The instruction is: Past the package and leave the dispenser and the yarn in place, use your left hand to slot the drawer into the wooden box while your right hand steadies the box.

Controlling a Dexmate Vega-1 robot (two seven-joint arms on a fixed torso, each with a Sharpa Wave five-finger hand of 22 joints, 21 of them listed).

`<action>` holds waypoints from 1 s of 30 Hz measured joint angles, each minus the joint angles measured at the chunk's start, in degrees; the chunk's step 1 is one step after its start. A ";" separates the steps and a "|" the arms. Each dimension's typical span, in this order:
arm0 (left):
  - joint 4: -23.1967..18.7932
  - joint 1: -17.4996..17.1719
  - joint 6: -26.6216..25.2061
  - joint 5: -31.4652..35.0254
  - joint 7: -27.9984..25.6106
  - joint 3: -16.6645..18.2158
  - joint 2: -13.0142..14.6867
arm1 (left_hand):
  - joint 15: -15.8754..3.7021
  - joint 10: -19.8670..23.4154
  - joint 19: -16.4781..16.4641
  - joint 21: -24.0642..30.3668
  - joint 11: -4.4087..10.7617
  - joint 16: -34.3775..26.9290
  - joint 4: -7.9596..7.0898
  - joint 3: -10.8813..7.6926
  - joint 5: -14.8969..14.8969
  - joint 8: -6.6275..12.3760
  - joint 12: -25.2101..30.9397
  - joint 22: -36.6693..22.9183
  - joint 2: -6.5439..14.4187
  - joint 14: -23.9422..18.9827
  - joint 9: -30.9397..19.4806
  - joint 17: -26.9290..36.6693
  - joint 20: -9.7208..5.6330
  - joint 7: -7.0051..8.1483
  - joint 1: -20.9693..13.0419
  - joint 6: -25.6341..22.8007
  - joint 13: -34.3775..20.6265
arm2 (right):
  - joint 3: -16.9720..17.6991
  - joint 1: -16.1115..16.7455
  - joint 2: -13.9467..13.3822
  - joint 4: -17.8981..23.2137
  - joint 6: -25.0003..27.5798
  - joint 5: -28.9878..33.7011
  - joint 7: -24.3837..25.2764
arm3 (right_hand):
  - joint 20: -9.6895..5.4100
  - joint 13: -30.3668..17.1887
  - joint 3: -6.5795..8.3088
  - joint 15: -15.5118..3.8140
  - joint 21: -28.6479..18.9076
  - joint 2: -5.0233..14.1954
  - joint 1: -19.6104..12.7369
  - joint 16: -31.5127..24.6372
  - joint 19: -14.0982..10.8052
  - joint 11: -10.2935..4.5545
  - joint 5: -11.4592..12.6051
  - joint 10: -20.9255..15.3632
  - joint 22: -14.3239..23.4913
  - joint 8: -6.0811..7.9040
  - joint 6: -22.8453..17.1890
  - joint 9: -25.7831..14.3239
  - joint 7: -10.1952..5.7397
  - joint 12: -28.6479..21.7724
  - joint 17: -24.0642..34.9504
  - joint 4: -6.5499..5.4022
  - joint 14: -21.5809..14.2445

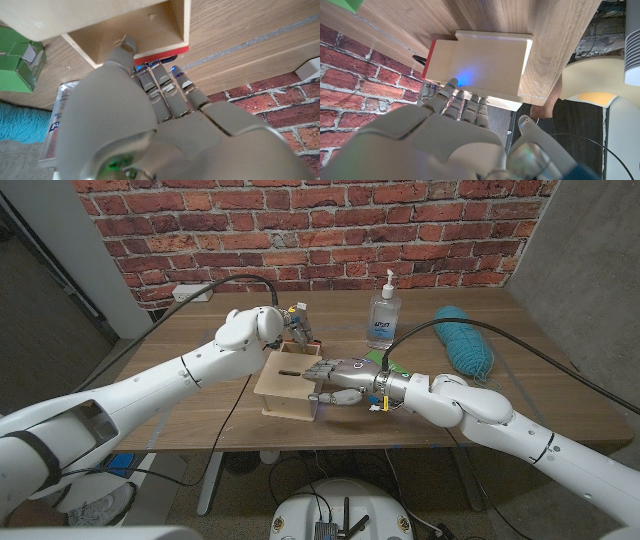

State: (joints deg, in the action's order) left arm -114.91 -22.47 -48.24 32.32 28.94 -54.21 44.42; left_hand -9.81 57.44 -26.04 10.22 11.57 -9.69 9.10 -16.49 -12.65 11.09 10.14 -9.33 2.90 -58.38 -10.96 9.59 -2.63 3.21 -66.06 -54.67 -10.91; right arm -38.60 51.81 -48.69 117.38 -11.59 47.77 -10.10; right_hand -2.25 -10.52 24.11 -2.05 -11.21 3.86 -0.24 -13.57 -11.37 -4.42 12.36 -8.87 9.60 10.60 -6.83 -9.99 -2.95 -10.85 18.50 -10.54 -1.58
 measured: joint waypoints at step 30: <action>0.21 2.47 2.25 0.16 5.49 -1.40 0.78 | 5.00 -13.66 0.99 0.00 -0.82 0.22 -0.60 2.56 0.79 -0.71 -0.45 -0.01 -8.85 13.99 0.14 -0.36 0.09 -0.56 9.73 11.84 0.54 | 0.02 0.23 0.09 -0.42 -0.11 -1.12 0.52 | 0.00 -0.03 0.00 0.00 0.00 0.00 0.00 0.01 0.00 0.34 0.00 -0.31 -0.06 0.00 -0.31 -0.03 0.31 -0.12 0.07 0.00 0.01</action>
State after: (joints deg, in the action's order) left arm -114.70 -20.00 -45.99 32.48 34.43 -55.61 45.20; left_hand -4.81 43.78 -25.05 10.23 10.75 -9.47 8.50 -13.93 -11.86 10.38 9.69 -9.34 -5.95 -44.40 -10.81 9.22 -2.54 2.65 -56.32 -42.83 -10.38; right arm -38.59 52.04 -48.59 116.96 -11.70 46.65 -9.58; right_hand -2.25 -10.55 24.11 -2.05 -11.20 3.86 -0.24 -13.56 -11.36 -4.09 12.36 -9.19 9.54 10.60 -7.14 -10.02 -2.64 -10.96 18.57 -10.54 -1.57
